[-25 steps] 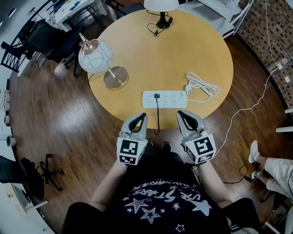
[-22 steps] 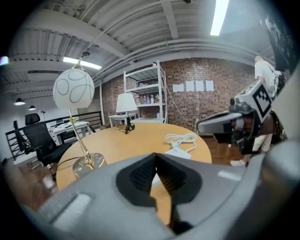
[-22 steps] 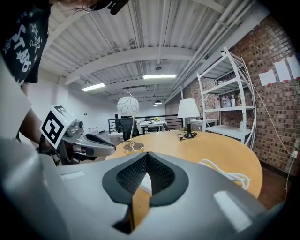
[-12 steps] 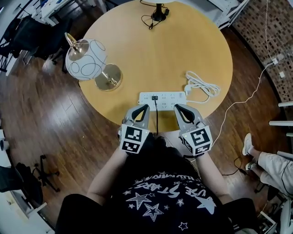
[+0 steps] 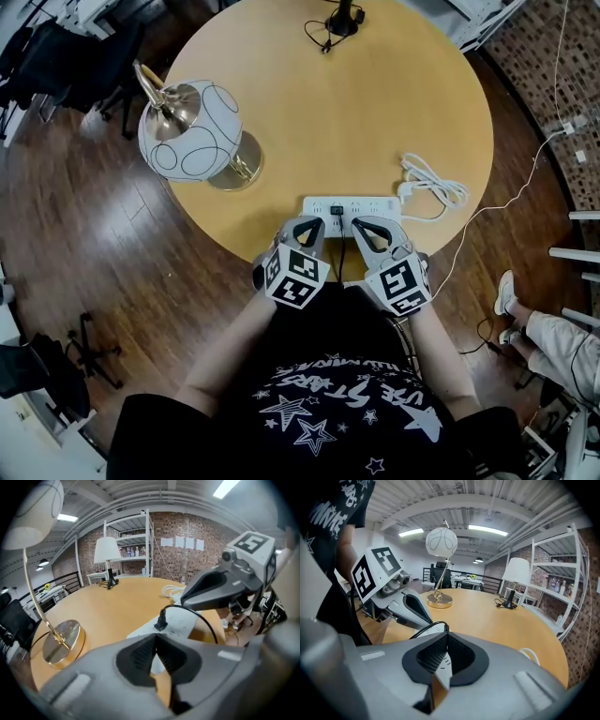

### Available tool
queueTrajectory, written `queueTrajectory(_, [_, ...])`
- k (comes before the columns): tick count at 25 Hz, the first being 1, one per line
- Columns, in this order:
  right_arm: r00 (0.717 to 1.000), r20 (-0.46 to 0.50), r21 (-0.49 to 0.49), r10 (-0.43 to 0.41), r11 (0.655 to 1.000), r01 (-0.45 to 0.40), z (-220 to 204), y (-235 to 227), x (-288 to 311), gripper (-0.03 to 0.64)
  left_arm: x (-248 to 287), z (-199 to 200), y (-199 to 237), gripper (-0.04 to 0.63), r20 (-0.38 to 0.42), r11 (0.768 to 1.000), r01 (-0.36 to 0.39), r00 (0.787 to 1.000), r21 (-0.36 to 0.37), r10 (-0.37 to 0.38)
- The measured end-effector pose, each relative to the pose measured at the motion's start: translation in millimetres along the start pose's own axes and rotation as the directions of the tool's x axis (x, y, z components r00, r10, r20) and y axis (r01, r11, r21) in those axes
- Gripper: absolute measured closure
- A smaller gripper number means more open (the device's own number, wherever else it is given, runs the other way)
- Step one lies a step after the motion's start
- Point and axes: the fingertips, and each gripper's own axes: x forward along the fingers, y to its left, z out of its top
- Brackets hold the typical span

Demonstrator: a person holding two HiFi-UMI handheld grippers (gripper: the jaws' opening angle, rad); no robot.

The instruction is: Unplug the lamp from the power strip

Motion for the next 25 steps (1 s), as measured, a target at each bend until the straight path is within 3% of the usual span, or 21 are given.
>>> queueTrajectory(4, [0.997,-0.072,-0.087,0.028,0.996,-0.034,-4,0,13,0.607,3,-3,-1,0.592,-0.039,1.000,0.026,0.999,0.017,-0.026])
queueTrajectory(11, [0.989,-0.112,-0.115,0.096,0.987,-0.108,-12,3,28,0.601,10,-9,8,0.592,-0.079,1.000,-0.001,0.997,0.001,0.001])
queueTrajectory(21, [0.969,-0.154,-0.143,0.196,0.966,-0.218,-15,12,48,0.468,15,-8,8,0.592,-0.112,1.000,0.014,0.994,0.024,-0.011])
queueTrajectory(25, [0.965,-0.137,-0.137,0.224,0.960,-0.243,-8,12,57,0.459,15,-8,7,0.592,-0.136,0.999,0.024,0.990,0.025,-0.021])
